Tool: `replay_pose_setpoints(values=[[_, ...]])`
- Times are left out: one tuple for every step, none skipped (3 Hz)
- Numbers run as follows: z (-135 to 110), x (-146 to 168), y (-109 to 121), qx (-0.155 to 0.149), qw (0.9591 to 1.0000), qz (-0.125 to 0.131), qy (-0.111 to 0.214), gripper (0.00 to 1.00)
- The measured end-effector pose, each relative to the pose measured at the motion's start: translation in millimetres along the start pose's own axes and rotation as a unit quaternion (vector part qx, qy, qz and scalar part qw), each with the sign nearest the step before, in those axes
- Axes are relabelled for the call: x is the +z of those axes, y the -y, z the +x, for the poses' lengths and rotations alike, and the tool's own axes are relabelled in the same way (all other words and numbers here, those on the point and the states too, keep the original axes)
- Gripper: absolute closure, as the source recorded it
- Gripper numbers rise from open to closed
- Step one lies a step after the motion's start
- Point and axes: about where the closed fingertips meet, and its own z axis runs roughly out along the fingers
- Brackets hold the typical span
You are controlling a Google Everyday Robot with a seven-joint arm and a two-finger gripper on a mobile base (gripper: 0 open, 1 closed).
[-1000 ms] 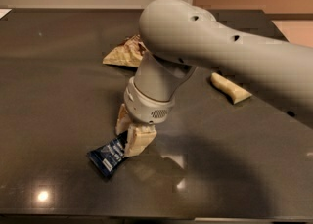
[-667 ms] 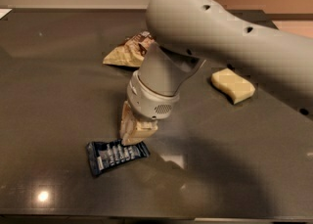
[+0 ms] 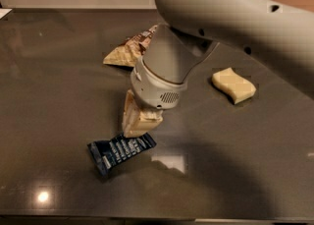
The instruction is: Pick rxbar blueberry
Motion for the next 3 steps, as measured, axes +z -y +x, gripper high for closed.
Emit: replay_pose_setpoints(values=[[-9, -23, -1, 0.005, 0.9999, 0.007, 0.009, 1.00], [-17, -50, 1, 0.015, 0.9997, 0.014, 0.016, 1.00], [-27, -81, 7, 0.022, 0.9992, 0.024, 0.021, 1.00]])
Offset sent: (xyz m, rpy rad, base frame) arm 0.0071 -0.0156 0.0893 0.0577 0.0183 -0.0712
